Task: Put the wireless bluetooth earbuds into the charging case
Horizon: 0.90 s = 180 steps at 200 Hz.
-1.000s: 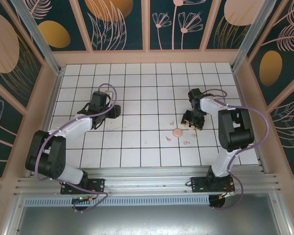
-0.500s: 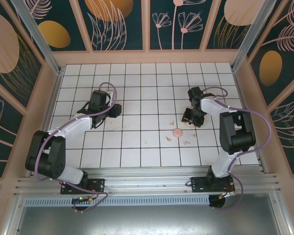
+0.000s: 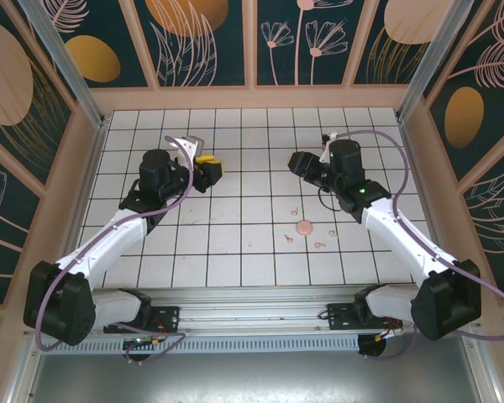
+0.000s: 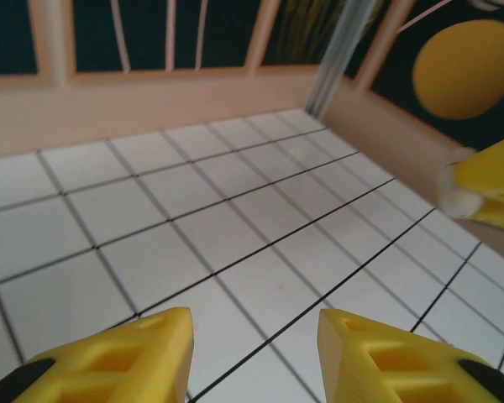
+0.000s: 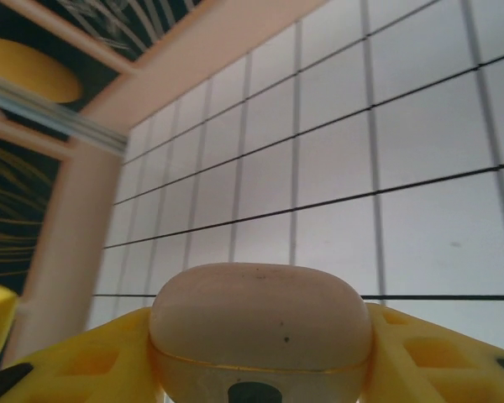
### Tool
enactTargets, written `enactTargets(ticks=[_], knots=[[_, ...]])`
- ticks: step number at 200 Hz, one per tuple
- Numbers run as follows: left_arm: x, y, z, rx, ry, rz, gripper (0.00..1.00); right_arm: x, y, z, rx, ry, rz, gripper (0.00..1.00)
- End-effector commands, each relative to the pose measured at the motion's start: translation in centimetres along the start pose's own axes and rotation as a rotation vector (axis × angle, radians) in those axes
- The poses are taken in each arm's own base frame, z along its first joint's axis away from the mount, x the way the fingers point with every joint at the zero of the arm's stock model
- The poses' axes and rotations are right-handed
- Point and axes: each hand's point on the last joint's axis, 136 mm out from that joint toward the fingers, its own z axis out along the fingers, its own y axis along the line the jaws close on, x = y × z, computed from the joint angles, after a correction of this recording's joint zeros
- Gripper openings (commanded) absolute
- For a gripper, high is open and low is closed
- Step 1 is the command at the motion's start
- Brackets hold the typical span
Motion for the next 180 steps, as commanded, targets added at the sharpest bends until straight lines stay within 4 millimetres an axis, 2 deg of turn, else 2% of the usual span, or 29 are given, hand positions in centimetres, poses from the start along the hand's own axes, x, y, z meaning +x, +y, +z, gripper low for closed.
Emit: enactTargets(ticks=[1, 26, 42, 49, 119, 180], knots=[[-1.9, -2.7, -0.3, 0.111, -0.076, 0.082, 0.43, -1.3, 4.8, -0.8, -0.185, -0.092, 0.019, 0.46], [-2.5, -3.9, -0.4, 0.144, -0.105, 0.105, 0.43, -1.0, 7.1, -1.2, -0.27, -0.116, 0.016, 0.46], [-2.2, -4.0, -0.5, 0.152, -0.121, 0.11, 0.43, -1.4, 7.6, -1.3, -0.297, -0.137, 0.021, 0.46], [-2.1, -4.1, -0.5, 0.159, -0.126, 0.112, 0.43, -0.8, 8.4, -1.3, -0.323, -0.128, 0.016, 0.46], [-2.1, -6.7, -1.7, 0.262, -0.201, 0.225, 0.42, -0.7, 11.1, -2.2, -0.507, -0.153, 0.041, 0.46], [-2.6, -7.8, -1.1, 0.296, -0.208, 0.255, 0.44, 0.1, 13.1, -2.3, -0.611, -0.12, 0.048, 0.46]])
